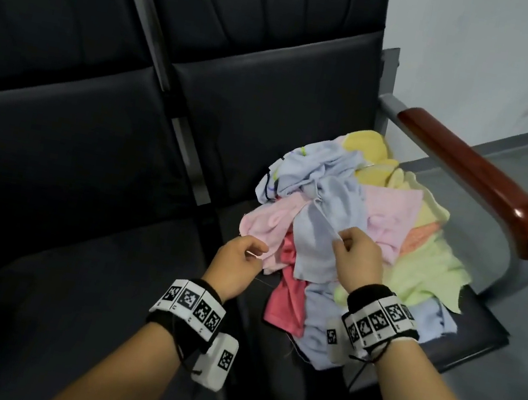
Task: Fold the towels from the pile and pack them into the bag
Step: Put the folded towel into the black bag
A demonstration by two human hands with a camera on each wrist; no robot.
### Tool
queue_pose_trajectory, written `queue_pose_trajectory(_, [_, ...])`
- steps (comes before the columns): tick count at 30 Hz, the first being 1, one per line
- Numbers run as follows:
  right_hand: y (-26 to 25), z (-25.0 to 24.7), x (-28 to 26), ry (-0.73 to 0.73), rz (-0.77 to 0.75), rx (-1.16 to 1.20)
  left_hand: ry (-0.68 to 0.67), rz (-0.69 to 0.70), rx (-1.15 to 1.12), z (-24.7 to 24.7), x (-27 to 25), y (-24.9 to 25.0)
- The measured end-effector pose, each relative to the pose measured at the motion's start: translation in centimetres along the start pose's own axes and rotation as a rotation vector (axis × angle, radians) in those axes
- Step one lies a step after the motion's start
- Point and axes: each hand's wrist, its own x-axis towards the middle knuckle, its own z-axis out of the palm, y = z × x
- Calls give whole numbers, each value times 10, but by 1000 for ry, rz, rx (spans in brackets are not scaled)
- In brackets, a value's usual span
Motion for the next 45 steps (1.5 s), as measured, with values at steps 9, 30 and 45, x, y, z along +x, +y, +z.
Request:
queue_pose_trajectory(9, [-142,-2,-108,-246,-208,674,-77,234,-209,-50,-88,31])
queue_pose_trajectory(30, [-225,128,-309,-348,-749,206,512,143,92,-259,-320,-156])
queue_pose_trajectory(45, [-204,157,-313,-586,-792,143,758,237,115,-304,-362,-171])
